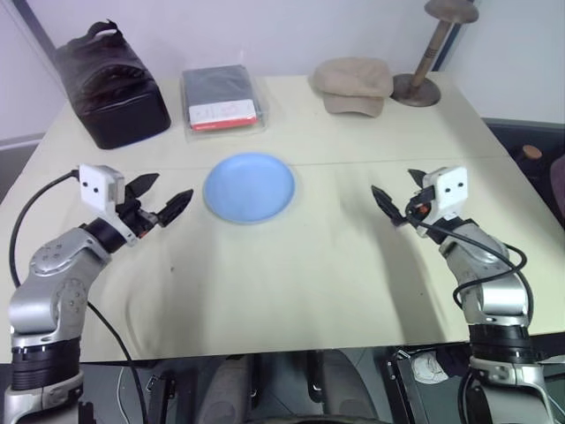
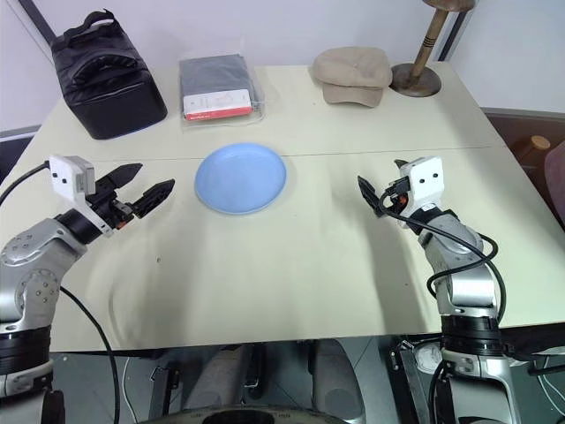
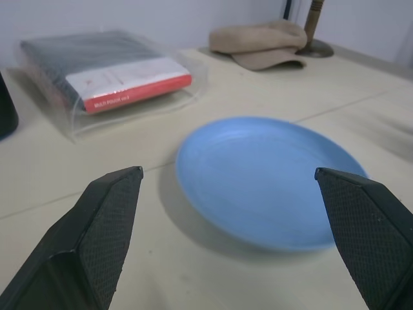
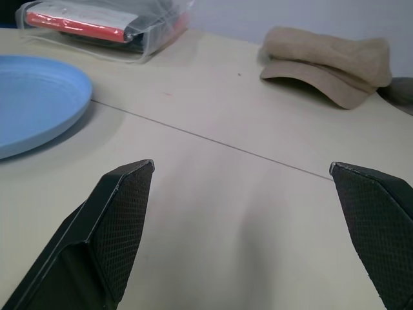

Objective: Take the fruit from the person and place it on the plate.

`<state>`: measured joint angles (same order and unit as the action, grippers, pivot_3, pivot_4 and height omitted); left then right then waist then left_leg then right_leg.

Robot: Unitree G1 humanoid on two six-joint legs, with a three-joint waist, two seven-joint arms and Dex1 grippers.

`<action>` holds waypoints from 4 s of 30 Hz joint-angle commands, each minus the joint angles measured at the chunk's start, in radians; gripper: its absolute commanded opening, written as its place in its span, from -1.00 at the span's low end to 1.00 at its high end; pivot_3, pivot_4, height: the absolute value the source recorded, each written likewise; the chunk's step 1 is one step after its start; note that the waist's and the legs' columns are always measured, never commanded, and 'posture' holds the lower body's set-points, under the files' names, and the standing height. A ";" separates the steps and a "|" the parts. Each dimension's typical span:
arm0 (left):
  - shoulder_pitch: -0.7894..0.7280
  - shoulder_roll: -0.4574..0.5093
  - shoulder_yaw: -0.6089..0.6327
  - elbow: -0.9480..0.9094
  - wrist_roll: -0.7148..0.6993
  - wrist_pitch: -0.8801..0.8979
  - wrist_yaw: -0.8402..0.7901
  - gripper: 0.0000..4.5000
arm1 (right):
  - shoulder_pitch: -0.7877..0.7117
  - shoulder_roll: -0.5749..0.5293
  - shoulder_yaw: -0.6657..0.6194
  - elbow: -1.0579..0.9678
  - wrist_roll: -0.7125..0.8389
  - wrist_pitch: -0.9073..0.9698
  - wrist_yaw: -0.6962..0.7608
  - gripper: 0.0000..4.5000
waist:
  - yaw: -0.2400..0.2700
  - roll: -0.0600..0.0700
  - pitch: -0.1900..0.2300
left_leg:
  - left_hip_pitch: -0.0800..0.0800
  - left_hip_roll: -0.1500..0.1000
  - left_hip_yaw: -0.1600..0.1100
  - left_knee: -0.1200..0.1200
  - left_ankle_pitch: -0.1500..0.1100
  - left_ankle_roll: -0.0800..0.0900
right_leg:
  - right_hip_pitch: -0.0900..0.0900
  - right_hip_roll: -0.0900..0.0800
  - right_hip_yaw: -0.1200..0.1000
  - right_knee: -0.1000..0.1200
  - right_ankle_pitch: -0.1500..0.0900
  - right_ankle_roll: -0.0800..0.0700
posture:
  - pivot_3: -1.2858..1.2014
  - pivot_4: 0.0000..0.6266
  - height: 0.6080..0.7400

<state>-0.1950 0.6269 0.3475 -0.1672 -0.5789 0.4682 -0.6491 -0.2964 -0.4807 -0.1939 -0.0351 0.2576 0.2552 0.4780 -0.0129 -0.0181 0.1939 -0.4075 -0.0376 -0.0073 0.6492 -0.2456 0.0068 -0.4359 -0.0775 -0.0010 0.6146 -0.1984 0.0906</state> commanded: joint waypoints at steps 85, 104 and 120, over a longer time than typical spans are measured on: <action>0.020 0.033 0.046 -0.022 -0.002 -0.048 -0.006 1.00 | -0.010 -0.048 -0.001 -0.179 0.246 0.167 0.190 0.98 | 0.001 0.000 0.000 | 0.000 0.000 0.000 0.000 0.000 0.000 | 0.000 -0.001 0.000 0.000 0.000 0.000 | 0.03 -0.52 1.00; -0.495 -0.071 -0.243 0.371 0.091 -0.176 -0.307 1.00 | -0.008 -0.107 0.043 -0.297 0.259 0.260 0.181 0.98 | 0.023 -0.001 -0.001 | 0.000 0.000 0.000 0.004 0.000 0.001 | 0.003 0.001 -0.001 -0.001 0.000 0.001 | 0.03 -0.52 1.00; -0.697 -0.243 -0.267 0.642 0.180 -0.345 -0.323 1.00 | 0.049 -0.082 0.037 -0.349 0.254 0.251 0.107 0.98 | 0.023 -0.002 0.000 | 0.000 0.000 0.000 0.005 -0.001 0.002 | 0.003 0.001 -0.001 -0.001 0.000 0.001 | 0.03 -0.52 1.00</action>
<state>-0.8609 0.3851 0.0796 0.4787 -0.4052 0.1498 -0.9664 -0.2464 -0.5676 -0.1348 -0.3434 0.5127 0.5243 0.5940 0.0104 -0.0198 0.1935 -0.4078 -0.0381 -0.0074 0.6539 -0.2461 0.0086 -0.4330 -0.0766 -0.0024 0.6139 -0.1981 0.0919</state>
